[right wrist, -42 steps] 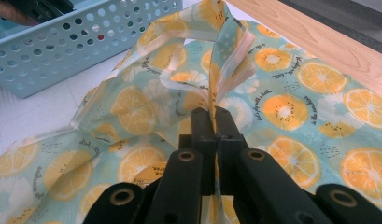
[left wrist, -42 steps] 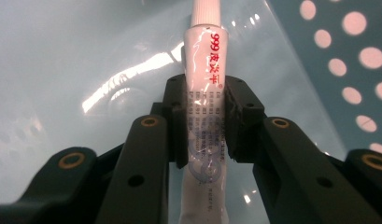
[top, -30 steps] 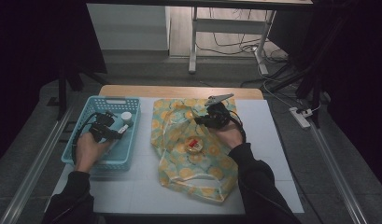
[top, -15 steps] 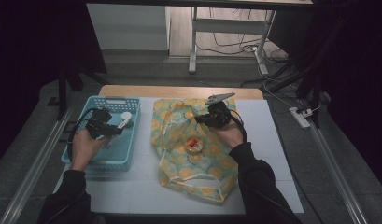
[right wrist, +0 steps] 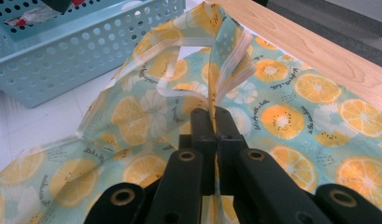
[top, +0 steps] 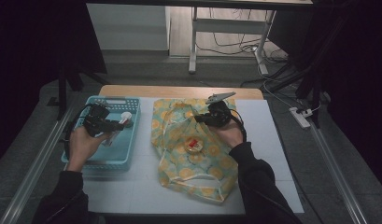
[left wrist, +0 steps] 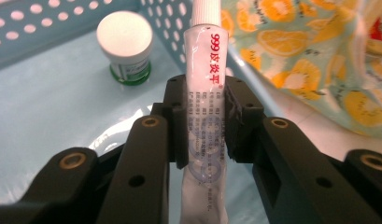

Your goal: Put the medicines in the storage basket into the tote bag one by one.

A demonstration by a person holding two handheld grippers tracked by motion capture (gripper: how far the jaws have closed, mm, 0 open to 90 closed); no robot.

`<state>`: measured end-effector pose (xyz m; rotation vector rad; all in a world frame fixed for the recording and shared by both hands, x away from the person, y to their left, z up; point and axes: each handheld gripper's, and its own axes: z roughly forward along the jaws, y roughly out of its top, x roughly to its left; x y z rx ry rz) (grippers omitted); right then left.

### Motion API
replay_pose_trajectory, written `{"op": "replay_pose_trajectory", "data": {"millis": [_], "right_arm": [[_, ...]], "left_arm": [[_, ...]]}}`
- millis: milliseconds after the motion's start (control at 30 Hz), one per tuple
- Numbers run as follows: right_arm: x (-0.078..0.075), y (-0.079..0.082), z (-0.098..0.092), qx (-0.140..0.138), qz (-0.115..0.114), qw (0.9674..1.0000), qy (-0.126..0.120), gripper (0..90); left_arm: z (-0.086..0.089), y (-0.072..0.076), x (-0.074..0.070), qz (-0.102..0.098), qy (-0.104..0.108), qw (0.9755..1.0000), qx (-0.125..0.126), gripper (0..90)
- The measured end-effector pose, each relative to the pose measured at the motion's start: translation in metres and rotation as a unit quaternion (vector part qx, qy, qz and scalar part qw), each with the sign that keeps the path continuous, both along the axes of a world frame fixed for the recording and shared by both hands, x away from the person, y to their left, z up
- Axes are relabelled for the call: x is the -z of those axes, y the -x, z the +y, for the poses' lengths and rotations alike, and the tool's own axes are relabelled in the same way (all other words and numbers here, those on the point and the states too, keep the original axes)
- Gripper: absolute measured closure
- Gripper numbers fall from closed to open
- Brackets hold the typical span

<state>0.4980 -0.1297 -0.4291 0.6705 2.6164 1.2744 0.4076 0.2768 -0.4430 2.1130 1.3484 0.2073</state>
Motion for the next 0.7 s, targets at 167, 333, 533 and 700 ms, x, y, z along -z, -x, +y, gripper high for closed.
{"op": "replay_pose_trajectory", "data": {"millis": [167, 333, 533, 700], "right_arm": [[-0.003, 0.000, 0.000, 0.001, -0.001, 1.0000, -0.003, 89.8], [-0.004, 0.000, 0.000, 0.002, -0.002, 1.0000, -0.003, 89.8], [-0.005, 0.000, 0.001, 0.003, -0.005, 1.0000, -0.003, 89.8], [-0.005, 0.000, 0.000, 0.004, -0.006, 1.0000, -0.003, 89.8]], "left_arm": [[-0.004, 0.004, -0.007, -0.004, 0.020, 0.9997, 0.012, 72.8], [-0.013, 0.007, -0.014, -0.007, 0.032, 0.9991, 0.025, 72.8], [-0.026, 0.010, -0.022, -0.012, 0.034, 0.9983, 0.044, 72.8], [-0.040, 0.012, -0.025, -0.015, 0.039, 0.9971, 0.063, 72.9]]}}
